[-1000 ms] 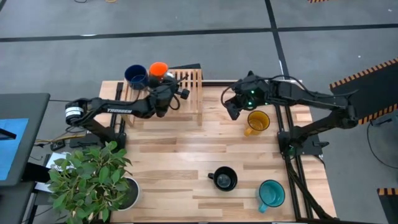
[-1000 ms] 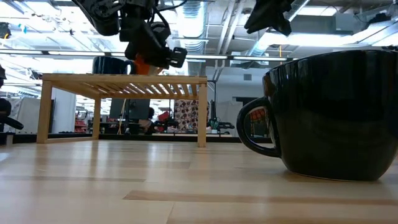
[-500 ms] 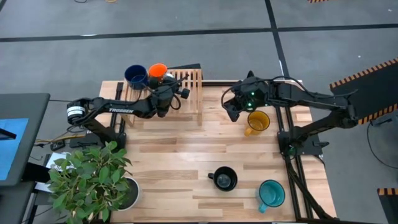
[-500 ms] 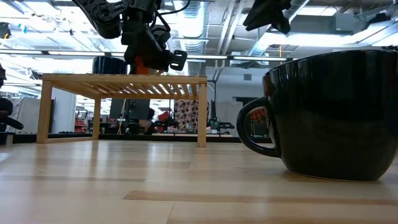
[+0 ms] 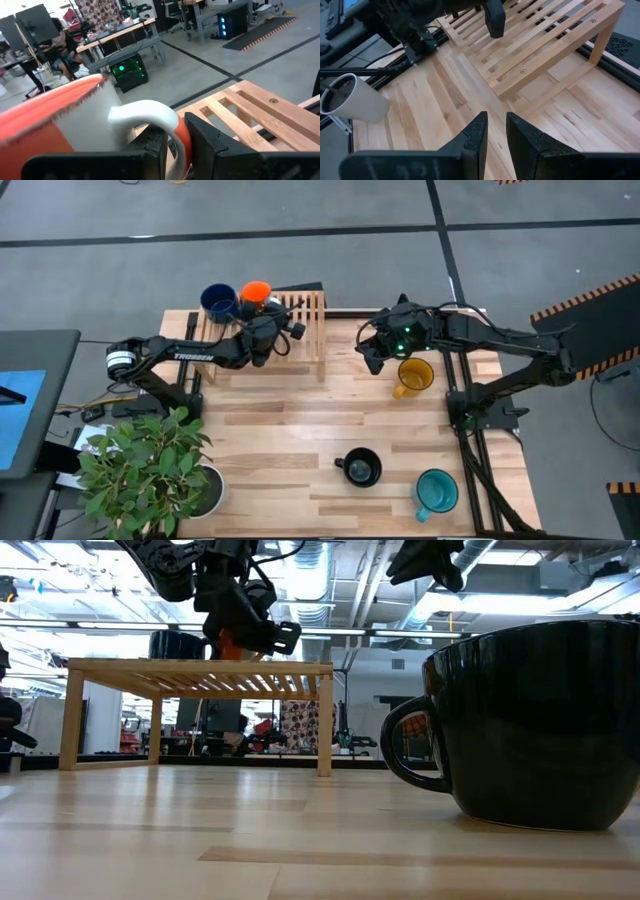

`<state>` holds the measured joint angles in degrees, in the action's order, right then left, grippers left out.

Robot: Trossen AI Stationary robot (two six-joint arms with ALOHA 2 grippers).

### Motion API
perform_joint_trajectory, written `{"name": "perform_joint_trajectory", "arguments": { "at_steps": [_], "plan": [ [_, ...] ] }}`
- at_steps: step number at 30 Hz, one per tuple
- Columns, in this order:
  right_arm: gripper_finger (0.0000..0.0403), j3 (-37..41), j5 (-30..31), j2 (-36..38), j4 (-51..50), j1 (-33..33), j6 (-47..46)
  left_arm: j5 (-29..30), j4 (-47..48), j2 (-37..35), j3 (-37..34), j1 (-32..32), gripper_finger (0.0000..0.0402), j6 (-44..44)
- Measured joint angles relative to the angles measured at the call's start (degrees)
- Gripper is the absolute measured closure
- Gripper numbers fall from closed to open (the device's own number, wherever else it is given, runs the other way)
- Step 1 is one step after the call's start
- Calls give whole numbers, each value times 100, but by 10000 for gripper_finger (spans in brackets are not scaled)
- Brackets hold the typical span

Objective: Place coffee mugs
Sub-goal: Put the orange mug on the shelf

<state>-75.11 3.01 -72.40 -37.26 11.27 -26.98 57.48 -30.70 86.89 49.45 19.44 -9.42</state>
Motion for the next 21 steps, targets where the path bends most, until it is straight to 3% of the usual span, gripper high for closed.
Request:
{"name": "perform_joint_trajectory", "arguments": {
  "at_steps": [13,21],
  "plan": [
    [305,0,0,0,2,0,-2,150,53,-146,0,-70,252,88],
    [305,0,0,0,8,13,-2,103,506,-501,0,-107,221,469]
  ]
}}
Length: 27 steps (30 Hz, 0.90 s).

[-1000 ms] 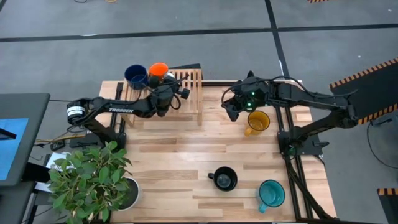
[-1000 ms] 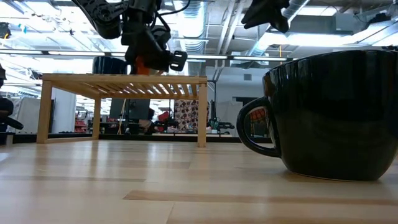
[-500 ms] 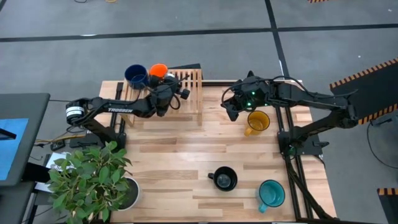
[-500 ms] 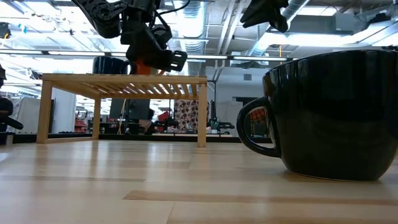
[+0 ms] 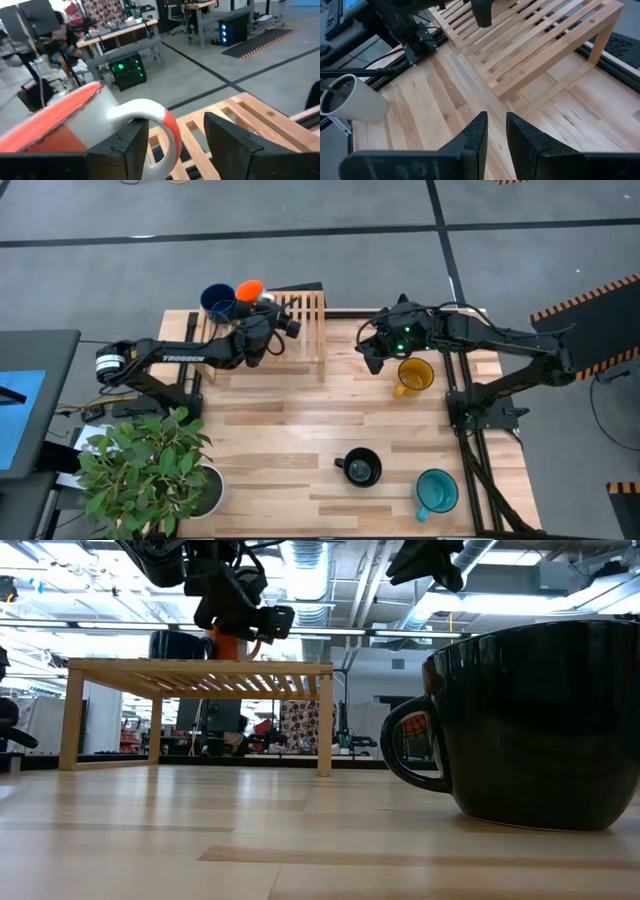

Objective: Place coffee mugs
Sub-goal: Put the orange mug on the shelf

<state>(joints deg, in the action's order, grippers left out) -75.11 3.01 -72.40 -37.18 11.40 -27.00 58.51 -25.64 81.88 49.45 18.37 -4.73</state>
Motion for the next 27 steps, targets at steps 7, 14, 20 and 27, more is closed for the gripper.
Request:
{"name": "perform_joint_trajectory", "arguments": {
  "at_steps": [7,14,20,27],
  "plan": [
    [305,0,2,0,1,0,0,-477,296,-17,0,-2,221,404],
    [305,0,0,-1,1,0,0,-361,392,-17,0,-2,221,470],
    [305,0,1,0,1,0,1,-347,393,-95,0,-51,221,457],
    [305,1,2,-2,-1,0,45,-213,545,-395,0,-170,221,263]
  ]
}}
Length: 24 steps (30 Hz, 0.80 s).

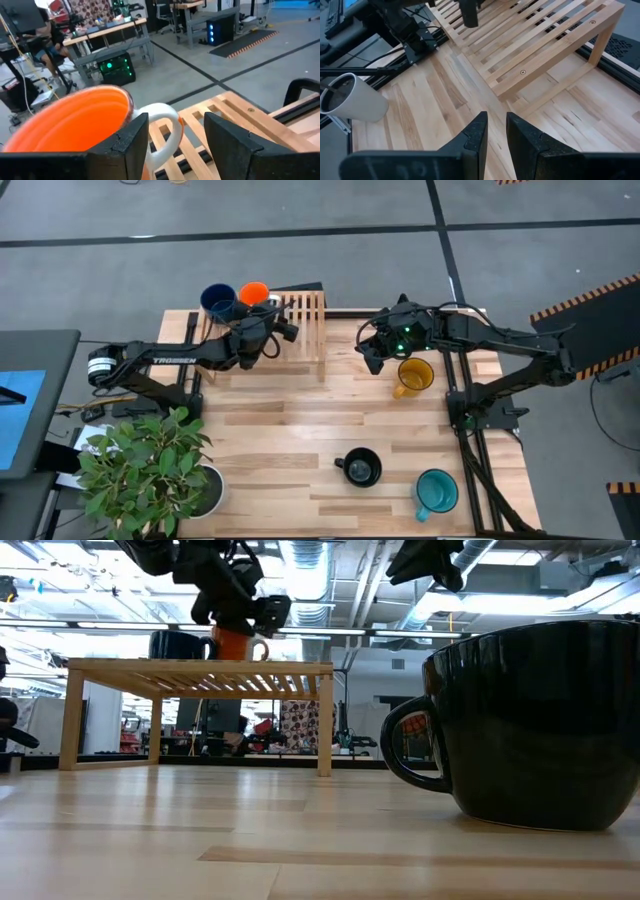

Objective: Place coffee mugs
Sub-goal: Put the orange mug on the shelf, then put the yellow mug on the shelf

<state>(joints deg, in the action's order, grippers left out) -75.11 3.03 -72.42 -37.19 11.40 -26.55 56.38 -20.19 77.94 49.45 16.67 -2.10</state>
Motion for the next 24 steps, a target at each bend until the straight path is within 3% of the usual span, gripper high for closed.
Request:
{"name": "perform_joint_trajectory", "arguments": {
  "at_steps": [13,20,24],
  "plan": [
    [305,2,1,0,-3,0,18,-213,898,-470,0,-502,221,578],
    [305,2,-2,0,-3,0,16,-1327,1058,-856,0,-1099,221,938],
    [305,2,-390,11,-71,0,103,-2588,1058,-1233,0,-1497,221,1021]
  ]
}}
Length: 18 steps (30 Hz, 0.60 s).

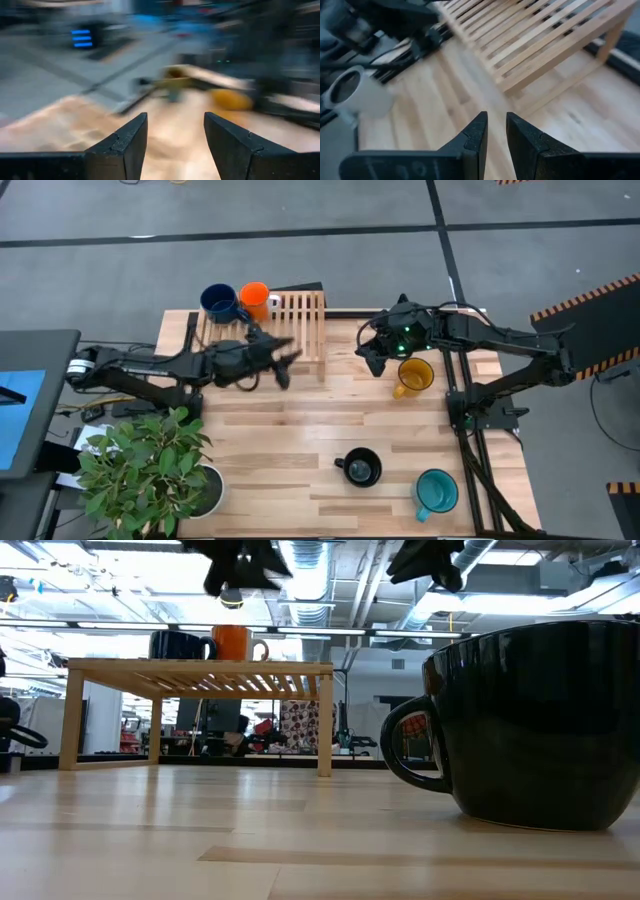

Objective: Place coffee mugs
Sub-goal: Put the yellow mug on the shelf

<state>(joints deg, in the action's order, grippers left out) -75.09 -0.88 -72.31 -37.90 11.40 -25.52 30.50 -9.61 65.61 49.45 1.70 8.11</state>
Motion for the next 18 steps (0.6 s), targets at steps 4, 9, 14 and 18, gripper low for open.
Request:
{"name": "perform_joint_trajectory", "arguments": {
  "at_steps": [4,9,14,18],
  "plan": [
    [305,0,-393,169,-549,-2,30,-1710,37,-477,0,-265,221,-7],
    [305,0,-392,364,-1878,-5,-287,-2074,436,-1083,0,-420,221,167],
    [305,194,-392,420,-3333,-275,-1103,-1576,687,-1532,0,-429,221,74],
    [305,906,-392,502,-3308,-880,-2365,-1274,725,-1714,0,-424,221,-150]
  ]
}}
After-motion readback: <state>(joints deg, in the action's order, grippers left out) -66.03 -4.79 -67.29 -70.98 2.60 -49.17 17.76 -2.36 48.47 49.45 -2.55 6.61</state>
